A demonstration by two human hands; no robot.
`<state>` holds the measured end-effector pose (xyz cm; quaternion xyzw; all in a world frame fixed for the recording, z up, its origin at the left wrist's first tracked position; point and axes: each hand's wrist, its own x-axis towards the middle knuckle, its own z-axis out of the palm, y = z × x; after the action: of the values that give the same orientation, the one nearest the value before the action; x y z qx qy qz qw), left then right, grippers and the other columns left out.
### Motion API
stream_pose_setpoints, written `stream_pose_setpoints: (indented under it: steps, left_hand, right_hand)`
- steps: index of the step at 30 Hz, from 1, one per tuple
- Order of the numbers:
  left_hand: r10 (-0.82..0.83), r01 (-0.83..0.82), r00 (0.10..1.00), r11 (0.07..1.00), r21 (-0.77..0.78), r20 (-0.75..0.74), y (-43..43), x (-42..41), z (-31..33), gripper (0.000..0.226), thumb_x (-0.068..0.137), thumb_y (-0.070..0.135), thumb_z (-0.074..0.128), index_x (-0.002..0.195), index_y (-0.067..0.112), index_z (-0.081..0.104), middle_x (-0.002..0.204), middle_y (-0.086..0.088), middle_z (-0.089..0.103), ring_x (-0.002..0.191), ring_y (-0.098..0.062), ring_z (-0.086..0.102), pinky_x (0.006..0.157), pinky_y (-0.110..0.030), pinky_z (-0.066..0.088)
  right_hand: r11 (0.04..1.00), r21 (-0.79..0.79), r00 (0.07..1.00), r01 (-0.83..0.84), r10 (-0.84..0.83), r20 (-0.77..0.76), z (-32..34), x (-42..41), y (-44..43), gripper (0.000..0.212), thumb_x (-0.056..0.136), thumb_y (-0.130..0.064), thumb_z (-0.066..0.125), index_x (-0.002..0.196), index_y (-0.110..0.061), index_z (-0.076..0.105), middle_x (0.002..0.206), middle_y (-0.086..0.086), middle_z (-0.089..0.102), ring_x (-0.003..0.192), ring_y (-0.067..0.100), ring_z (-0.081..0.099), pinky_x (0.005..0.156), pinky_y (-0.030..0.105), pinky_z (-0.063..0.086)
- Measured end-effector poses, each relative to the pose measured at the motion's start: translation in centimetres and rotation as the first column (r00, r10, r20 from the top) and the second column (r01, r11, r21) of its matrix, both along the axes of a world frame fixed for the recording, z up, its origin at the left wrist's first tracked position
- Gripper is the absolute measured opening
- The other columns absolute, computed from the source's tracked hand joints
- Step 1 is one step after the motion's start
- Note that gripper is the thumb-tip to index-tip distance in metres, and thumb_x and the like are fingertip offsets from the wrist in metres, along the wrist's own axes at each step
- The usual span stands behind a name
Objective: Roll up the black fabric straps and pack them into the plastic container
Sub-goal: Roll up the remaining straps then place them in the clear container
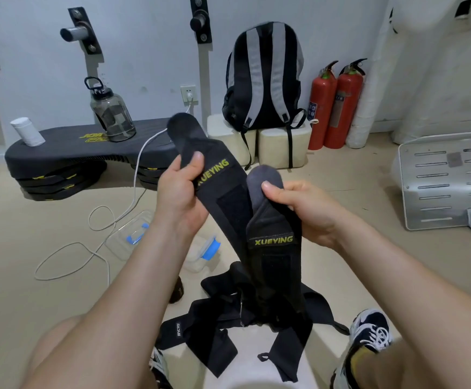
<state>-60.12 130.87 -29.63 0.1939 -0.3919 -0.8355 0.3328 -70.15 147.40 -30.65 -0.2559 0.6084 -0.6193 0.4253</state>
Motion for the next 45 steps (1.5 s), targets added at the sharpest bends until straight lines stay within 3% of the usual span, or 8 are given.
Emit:
stream_pose_setpoints:
  steps: [5,9,14,20,24,27,36,45]
  left_hand:
    - [-0.077,0.07,0.99,0.995,-0.065,-0.12,-1.4,1.6,2.9,0.017,0.095,0.023,0.053,0.087,0.01,0.062,0.072,-0.003,0.068,0.064,-0.015,0.066,0.068,-0.028,0.056]
    - [-0.355,0.37,0.928,0.856,-0.361,0.11,-0.8,3.8,3.8,0.023,0.073,0.039,0.072,0.066,0.018,0.068,0.054,0.004,0.056,0.039,-0.002,0.048,0.036,-0.011,0.036]
    - [-0.435,0.531,0.846,0.737,-0.418,0.308,1.0,2.8,1.0,0.024,0.084,0.016,0.071,0.102,-0.001,0.071,0.098,-0.013,0.073,0.075,-0.011,0.069,0.066,-0.021,0.056]
    - [-0.496,0.68,0.719,0.646,-0.346,0.486,4.1,0.4,-2.9,0.033,0.083,0.019,0.071,0.1,-0.009,0.068,0.093,-0.015,0.068,0.081,-0.02,0.064,0.075,-0.027,0.055]
    - [-0.376,0.501,0.839,0.815,-0.29,0.393,4.9,-0.9,-3.0,0.03,0.082,0.022,0.066,0.09,-0.007,0.067,0.076,-0.009,0.07,0.065,-0.014,0.064,0.061,-0.022,0.053]
    - [-0.274,0.342,0.91,0.92,-0.191,0.31,4.5,-1.3,-2.4,0.02,0.092,0.016,0.06,0.087,-0.001,0.067,0.073,-0.009,0.071,0.061,-0.015,0.066,0.057,-0.023,0.054]
    - [-0.222,0.239,0.945,0.97,-0.041,0.241,4.2,-1.8,-1.9,0.051,0.087,0.031,0.064,0.119,-0.009,0.062,0.116,-0.028,0.067,0.101,-0.038,0.066,0.09,-0.045,0.056]
    - [-0.132,0.193,0.969,0.933,-0.304,0.21,3.2,-0.7,0.7,0.02,0.097,0.024,0.058,0.088,0.009,0.069,0.086,-0.008,0.073,0.074,-0.016,0.069,0.064,-0.027,0.056]
  right_hand:
    - [0.92,-0.001,0.92,0.391,-0.391,0.03,0.3,-2.8,0.6,0.026,0.099,-0.034,0.058,0.093,-0.009,0.066,0.084,0.01,0.075,0.074,0.021,0.073,0.07,0.034,0.059]
    - [0.859,-0.026,0.86,0.511,-0.511,0.008,0.4,-4.3,1.1,0.028,0.102,-0.034,0.054,0.09,-0.011,0.065,0.069,0.001,0.074,0.067,0.018,0.072,0.062,0.029,0.057]
    - [0.882,-0.084,0.885,0.463,-0.456,0.094,1.0,-4.1,0.8,0.03,0.103,-0.034,0.052,0.094,-0.009,0.064,0.073,0.004,0.074,0.067,0.018,0.073,0.059,0.028,0.058]
    - [0.899,-0.116,0.857,0.423,-0.355,0.374,1.5,-3.3,0.1,0.034,0.101,-0.033,0.054,0.109,-0.001,0.063,0.089,0.015,0.075,0.079,0.024,0.075,0.066,0.034,0.061]
    - [0.917,0.011,0.833,0.398,-0.366,0.415,1.0,-3.4,0.3,0.053,0.099,-0.056,0.046,0.12,-0.009,0.061,0.106,0.013,0.074,0.091,0.026,0.074,0.072,0.038,0.06]
    - [0.961,0.165,0.954,0.221,-0.248,0.169,0.6,-2.6,1.1,0.055,0.093,-0.069,0.044,0.112,-0.018,0.054,0.082,0.002,0.075,0.08,0.019,0.07,0.073,0.035,0.055]
    - [0.981,0.126,0.867,0.148,-0.068,-0.493,0.0,-0.6,1.5,0.067,0.094,-0.012,0.064,0.144,-0.041,0.031,0.084,0.001,0.076,0.068,0.011,0.071,0.062,0.017,0.052]
    - [0.897,-0.12,0.88,0.425,-0.441,-0.179,0.1,-2.5,0.8,0.044,0.099,-0.001,0.052,0.124,-0.036,0.041,0.105,0.018,0.066,0.099,0.031,0.068,0.062,0.038,0.061]
